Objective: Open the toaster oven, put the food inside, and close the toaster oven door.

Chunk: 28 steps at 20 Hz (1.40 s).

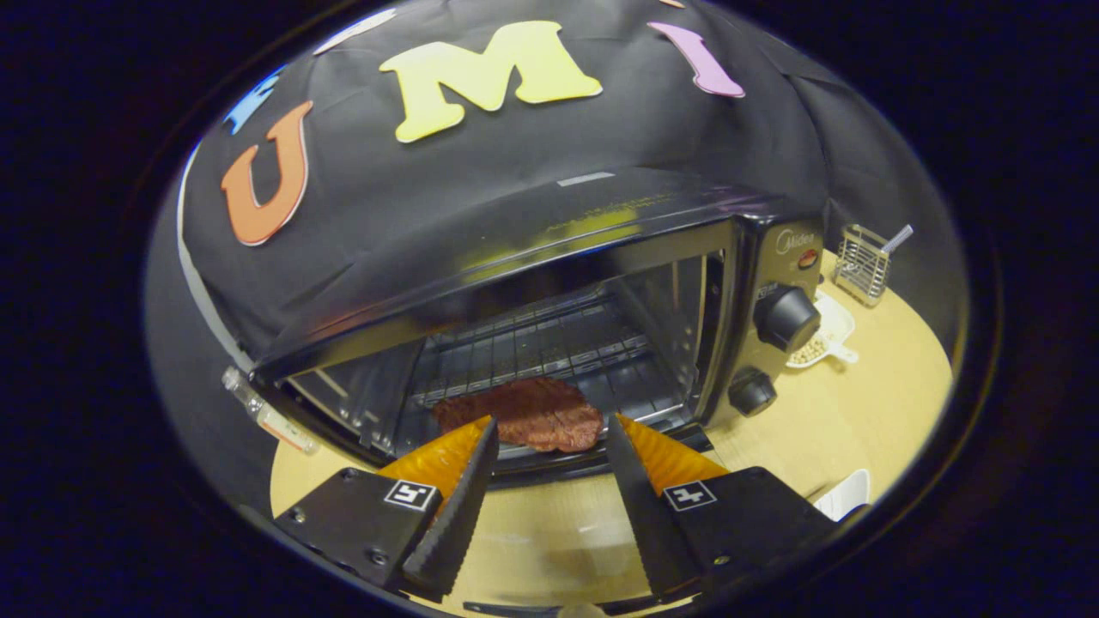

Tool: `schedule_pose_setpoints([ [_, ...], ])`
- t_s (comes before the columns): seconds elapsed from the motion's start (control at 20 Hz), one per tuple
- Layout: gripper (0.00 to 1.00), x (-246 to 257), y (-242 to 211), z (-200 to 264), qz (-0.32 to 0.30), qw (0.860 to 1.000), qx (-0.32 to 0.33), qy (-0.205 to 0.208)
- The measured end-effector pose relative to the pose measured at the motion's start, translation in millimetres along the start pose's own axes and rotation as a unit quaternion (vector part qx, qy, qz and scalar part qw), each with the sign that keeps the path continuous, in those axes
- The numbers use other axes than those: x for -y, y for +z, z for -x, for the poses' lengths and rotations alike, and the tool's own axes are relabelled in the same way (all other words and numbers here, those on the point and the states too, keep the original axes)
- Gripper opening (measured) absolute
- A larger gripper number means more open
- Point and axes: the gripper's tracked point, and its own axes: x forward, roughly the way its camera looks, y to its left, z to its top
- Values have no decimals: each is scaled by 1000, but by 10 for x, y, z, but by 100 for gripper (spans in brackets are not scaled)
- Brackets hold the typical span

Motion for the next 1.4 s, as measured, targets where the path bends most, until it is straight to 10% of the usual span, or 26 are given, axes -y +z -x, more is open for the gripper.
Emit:
schedule_pose_setpoints([
  [0.75,82,268,-267,1234,125,991,-39,15],
  [1.4,82,412,-1471,1403,159,978,-131,11],
])
